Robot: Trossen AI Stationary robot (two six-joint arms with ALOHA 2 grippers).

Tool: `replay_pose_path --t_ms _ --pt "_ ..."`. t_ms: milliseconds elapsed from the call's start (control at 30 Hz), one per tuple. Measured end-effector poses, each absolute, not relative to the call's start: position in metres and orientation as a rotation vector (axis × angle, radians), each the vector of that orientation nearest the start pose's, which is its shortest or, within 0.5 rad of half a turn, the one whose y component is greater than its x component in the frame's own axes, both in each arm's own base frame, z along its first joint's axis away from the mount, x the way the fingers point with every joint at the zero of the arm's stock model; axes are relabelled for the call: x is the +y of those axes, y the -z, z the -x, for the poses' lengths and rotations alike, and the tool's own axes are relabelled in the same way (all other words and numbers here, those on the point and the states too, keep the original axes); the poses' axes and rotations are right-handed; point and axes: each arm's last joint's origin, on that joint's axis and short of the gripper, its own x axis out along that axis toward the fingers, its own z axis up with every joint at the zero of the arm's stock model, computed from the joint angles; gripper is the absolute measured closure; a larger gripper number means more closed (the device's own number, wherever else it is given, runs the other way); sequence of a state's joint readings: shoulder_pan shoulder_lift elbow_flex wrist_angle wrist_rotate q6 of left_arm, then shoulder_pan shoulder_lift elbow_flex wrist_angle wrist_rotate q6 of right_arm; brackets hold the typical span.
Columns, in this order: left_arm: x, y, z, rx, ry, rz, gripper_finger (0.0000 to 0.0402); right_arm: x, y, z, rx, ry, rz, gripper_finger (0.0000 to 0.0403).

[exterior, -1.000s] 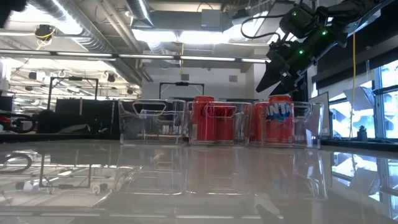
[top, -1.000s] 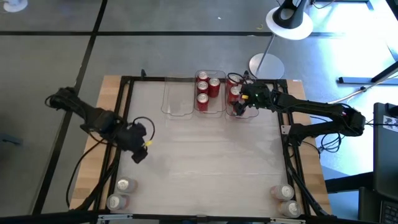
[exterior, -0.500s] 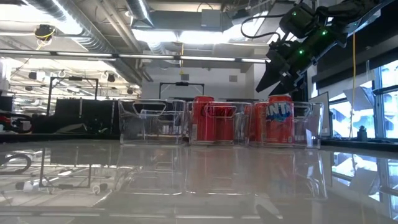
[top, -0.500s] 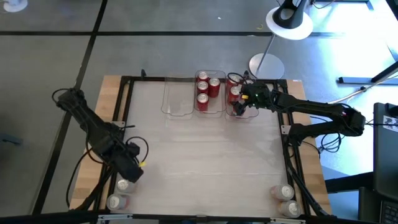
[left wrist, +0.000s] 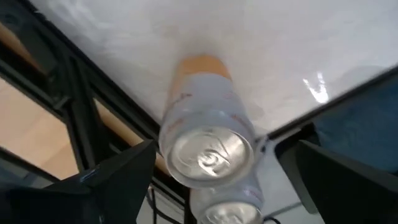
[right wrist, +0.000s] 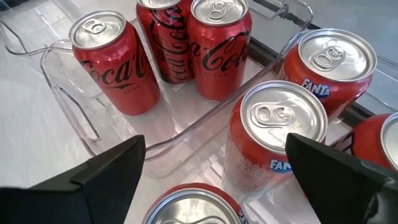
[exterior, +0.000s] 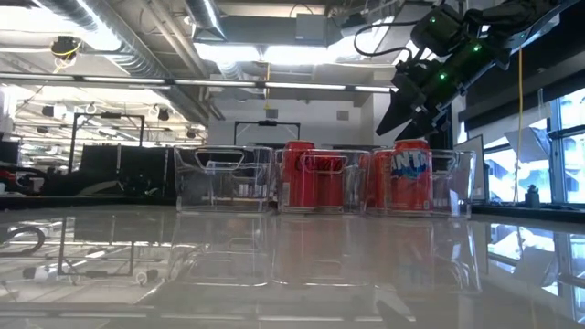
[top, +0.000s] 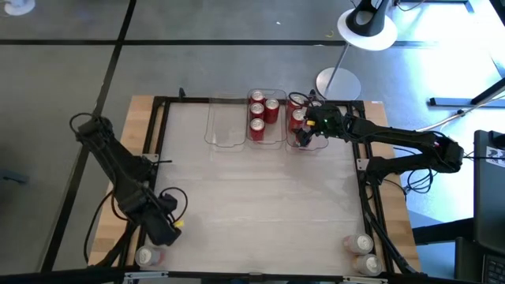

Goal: Sort soda cans
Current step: Put the bottom left yellow-white soda can into the left transparent bin

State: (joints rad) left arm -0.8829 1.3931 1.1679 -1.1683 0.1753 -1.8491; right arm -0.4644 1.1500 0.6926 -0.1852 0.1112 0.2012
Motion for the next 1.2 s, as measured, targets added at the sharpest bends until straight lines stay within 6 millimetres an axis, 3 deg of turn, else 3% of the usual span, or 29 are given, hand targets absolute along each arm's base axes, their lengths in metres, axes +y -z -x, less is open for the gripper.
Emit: replay_pose_path --t_ms 267,533,733,1033,1200 --pt "-0.207 -0.256 -0.153 1.590 -0.615 0.893 0.0029 -0.108 -0.232 -0.209 0.585 0.619 -0.303 0.0015" --pt "-0.217 -0.247 -0.142 1.614 -0.675 0.817 0.0029 -0.108 -0.232 -0.209 0.584 0.619 -0.303 0.0015" --pt "-0.219 -0.246 -0.142 1.584 -0.669 0.828 0.0029 -0.108 -0.232 -0.209 0.584 0.619 -0.302 0.0015" --pt "-0.223 -0.213 -0.135 1.605 -0.592 0.863 0.0029 -0.109 -0.232 -0.209 0.588 0.614 -0.286 0.0015" --pt "-0.220 -0.214 -0.136 1.609 -0.586 0.835 0.0060 -0.108 -0.232 -0.209 0.587 0.613 -0.286 0.0015"
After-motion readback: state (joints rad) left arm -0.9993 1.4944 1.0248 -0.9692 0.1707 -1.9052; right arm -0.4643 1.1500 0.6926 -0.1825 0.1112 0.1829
